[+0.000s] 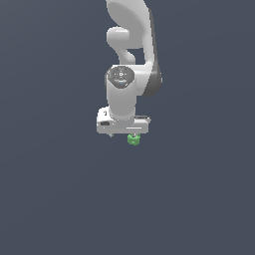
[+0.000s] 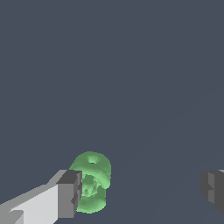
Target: Pick up the object and move it to a goal position.
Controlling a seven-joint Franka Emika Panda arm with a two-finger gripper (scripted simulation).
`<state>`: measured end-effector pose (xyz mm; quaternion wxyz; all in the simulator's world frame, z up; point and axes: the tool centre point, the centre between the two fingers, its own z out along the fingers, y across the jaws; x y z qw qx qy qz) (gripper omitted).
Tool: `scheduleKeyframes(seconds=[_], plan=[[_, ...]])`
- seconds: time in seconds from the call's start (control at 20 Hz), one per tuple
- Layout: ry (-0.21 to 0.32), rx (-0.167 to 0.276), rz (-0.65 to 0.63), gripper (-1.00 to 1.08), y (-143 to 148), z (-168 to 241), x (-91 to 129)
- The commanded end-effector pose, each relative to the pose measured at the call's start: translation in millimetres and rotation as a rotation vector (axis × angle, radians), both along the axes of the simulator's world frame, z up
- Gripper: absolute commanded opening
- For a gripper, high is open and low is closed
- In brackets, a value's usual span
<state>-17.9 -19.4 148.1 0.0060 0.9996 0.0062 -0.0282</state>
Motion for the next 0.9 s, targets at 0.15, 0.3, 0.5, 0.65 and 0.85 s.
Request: scheduleKeyframes(seconds=[0.15, 0.3, 0.5, 0.65, 0.85], plan=[[0.002, 0.005, -0.003, 1.00, 1.5, 0.2, -0.2], [0.009, 0.018, -0.012, 1.00, 5.6, 0.9, -0.8], [0.014, 0.027, -0.018, 1.00, 8.7, 1.2, -1.5], [0.013, 0.026, -0.016, 1.00, 7.9, 1.4, -1.1], [0.012, 0.025, -0.022, 1.00, 9.5, -0.3, -2.6]])
